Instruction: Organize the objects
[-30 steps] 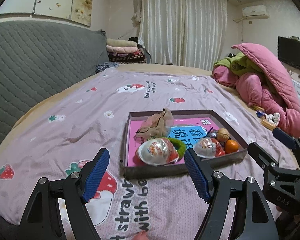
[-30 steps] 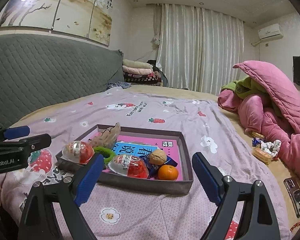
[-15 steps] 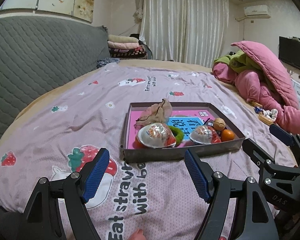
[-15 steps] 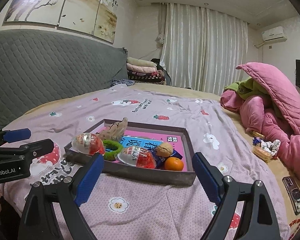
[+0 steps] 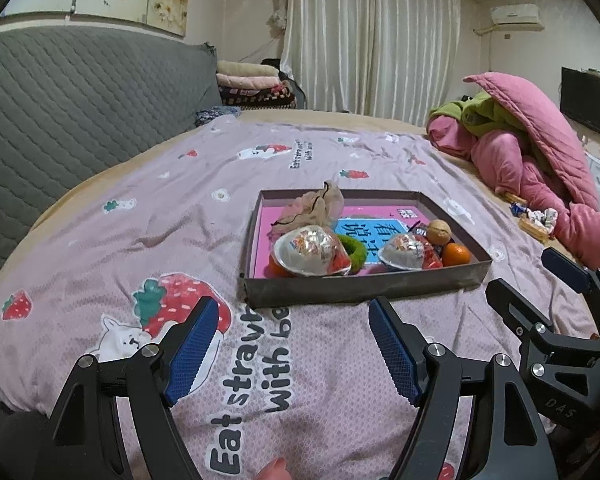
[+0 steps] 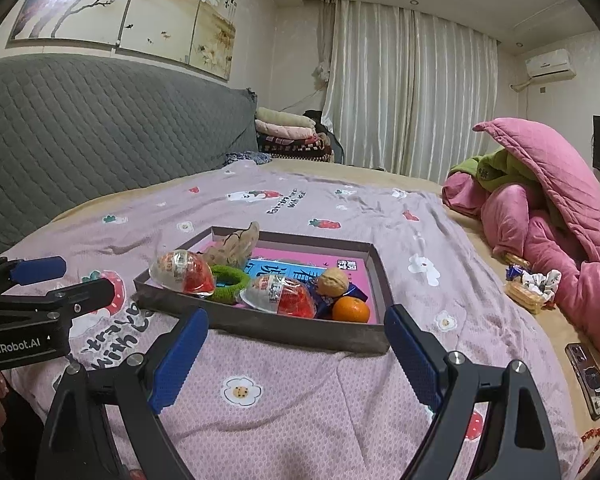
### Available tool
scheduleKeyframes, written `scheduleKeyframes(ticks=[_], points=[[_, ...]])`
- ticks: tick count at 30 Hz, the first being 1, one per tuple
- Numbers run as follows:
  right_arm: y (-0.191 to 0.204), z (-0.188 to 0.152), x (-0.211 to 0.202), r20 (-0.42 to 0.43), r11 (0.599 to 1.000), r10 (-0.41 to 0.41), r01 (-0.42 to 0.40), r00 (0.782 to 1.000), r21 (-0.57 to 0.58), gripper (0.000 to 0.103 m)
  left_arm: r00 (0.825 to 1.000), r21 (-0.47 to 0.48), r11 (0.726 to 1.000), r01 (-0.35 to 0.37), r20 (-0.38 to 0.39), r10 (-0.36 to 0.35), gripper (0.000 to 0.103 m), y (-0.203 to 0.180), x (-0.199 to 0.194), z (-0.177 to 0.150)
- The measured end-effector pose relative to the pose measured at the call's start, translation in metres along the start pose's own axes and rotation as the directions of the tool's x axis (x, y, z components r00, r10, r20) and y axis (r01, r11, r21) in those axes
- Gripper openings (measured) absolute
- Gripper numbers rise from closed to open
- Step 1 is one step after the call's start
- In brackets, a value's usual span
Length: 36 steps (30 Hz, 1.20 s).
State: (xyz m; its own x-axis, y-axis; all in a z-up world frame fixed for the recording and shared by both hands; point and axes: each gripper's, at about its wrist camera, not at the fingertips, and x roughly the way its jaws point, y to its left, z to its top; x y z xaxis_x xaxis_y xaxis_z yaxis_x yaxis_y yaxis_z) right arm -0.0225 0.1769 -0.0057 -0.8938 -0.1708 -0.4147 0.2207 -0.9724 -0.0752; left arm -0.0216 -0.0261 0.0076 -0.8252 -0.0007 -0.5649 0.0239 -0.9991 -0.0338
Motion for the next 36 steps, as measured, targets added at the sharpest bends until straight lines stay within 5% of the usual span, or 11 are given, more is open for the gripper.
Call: scheduleKeyframes(ticks=[36], points=[[-0.009,-0.036,0.030,-0.108,0.999,-0.012,0.016,0.994,0.030,0.090,0.995,0.015,1.000,0.011,-0.098,-0.009,0.079,-0.007,0.049,-0.032]])
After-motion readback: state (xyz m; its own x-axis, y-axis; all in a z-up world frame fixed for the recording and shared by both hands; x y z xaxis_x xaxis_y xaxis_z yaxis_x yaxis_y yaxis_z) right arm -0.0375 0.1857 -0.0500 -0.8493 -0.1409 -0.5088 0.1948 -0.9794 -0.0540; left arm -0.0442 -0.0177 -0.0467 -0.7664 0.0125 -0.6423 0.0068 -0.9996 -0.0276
